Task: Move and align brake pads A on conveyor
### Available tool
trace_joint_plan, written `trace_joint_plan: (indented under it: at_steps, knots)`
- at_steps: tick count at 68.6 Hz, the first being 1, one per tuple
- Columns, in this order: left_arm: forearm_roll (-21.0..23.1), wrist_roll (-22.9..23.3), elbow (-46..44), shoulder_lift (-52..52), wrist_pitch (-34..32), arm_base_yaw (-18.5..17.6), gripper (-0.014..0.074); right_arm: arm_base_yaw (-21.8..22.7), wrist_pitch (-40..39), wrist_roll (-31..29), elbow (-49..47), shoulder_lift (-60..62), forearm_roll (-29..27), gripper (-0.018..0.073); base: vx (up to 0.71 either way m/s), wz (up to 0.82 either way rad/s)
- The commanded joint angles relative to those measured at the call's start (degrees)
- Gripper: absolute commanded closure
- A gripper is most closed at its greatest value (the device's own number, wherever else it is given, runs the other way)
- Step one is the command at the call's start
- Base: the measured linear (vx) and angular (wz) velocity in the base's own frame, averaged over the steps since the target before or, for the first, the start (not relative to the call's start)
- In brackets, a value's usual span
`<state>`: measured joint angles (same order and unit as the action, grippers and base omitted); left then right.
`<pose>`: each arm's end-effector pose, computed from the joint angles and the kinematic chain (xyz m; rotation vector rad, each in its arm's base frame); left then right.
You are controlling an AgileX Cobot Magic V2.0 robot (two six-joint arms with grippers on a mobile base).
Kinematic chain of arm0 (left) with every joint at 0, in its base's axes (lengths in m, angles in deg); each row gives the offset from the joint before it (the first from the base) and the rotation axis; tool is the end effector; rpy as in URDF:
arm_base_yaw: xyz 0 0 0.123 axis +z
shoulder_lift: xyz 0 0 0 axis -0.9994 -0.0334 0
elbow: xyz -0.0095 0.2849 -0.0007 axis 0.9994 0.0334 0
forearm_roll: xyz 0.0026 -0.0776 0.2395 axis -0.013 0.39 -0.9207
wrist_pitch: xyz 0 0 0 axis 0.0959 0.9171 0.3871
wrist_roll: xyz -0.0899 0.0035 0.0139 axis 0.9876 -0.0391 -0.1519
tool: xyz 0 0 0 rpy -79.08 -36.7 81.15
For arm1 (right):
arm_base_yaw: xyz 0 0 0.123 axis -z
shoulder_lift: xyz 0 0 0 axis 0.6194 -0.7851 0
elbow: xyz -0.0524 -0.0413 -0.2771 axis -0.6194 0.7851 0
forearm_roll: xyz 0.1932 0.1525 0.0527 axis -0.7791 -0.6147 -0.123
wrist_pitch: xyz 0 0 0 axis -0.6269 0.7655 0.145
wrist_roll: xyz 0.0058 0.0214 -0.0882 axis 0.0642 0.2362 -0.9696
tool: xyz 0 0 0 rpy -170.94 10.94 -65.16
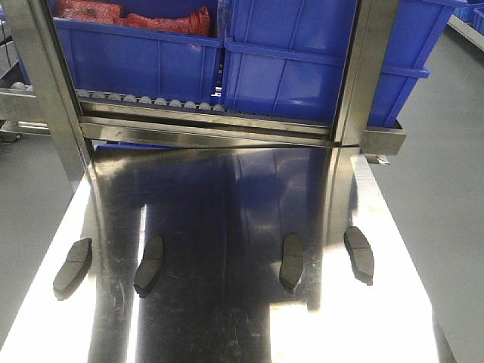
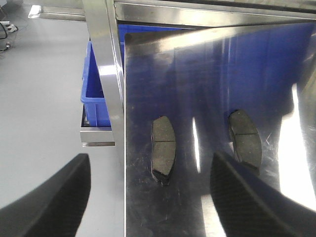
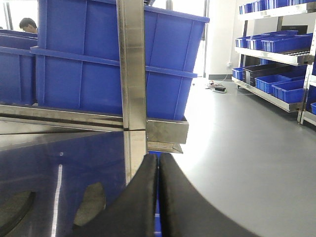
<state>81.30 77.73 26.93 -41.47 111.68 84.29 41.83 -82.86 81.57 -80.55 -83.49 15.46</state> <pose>0.1162 -0.0066 0.2824 0.0507 2.0845 -0.0345 0.0564 -0.0040 0.2000 0.0396 1.5469 -0.0673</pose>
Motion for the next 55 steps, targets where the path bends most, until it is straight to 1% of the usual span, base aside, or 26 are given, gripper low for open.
trace_joint_plan:
  at_steps: [1,10,17,28,35,44,55]
  knots:
    - [0.12,0.68,-2.26,-0.30,-4.54,-0.10,0.0094,0.41,-4.48,-0.25,0.61,0.50,0.26,0.0571,0.00,0.00]
    - [-0.31,0.37,-2.70,-0.70,-4.42,-0.10,0.0094,0.41,-4.48,-0.25,0.61,0.50,0.26,0.0571,0.00,0.00]
    - [-0.31,0.37,-5.46,-4.99,-3.44,-0.10,0.0094,0.41,-4.48,-0.25,0.61,0.50,0.26,0.0571,0.00,0.00]
    - [0.78,0.23,-12.56,-16.05,0.06,-0.10,0.0094,0.41,-4.48,-0.25,0.61,0.50,0.26,0.0571,0.00,0.00]
    - [1.44,-1.88,-17.52,-24.55,4.10,-0.16,0.0094,0.41,-4.48,-0.25,0.61,0.50,0.26,0.0571,0.00,0.00]
    - [4.58,-4.70,-23.21,-34.63,8.64,-0.29,0.0094,0.41,-4.54,-0.25,0.61,0.50,0.26,0.0571,0.00,0.00]
    - [4.64,-4.44,-28.29,-45.02,10.48,-0.29,0.0094,0.41,-4.54,-0.25,0.61,0.50,0.26,0.0571,0.00,0.00]
